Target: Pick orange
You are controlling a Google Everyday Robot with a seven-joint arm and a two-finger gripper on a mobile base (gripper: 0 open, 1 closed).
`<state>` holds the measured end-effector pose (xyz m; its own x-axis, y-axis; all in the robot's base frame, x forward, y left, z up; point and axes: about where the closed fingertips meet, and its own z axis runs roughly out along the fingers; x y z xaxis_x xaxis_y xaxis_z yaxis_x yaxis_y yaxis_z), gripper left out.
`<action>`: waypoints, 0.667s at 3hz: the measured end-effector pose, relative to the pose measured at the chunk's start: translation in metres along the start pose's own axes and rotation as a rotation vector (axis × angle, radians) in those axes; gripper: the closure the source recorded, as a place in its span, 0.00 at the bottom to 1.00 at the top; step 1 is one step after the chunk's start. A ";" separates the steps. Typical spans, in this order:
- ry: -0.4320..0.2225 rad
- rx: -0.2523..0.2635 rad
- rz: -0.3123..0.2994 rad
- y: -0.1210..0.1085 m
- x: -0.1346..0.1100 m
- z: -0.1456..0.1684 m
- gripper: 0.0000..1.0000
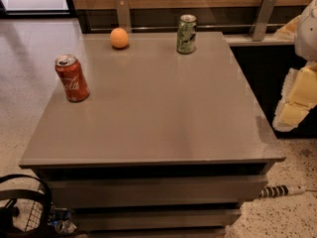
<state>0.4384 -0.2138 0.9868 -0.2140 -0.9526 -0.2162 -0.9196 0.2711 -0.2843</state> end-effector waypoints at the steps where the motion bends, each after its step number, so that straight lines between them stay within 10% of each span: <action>1: -0.001 0.003 -0.001 -0.001 -0.001 0.000 0.00; 2: -0.041 0.037 -0.020 -0.023 -0.015 0.000 0.00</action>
Offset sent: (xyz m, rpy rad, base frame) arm 0.0637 0.0198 0.0185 0.0595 -0.1037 0.0563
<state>0.4634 -0.2053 0.9964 -0.1812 -0.9516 -0.2481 -0.9105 0.2576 -0.3234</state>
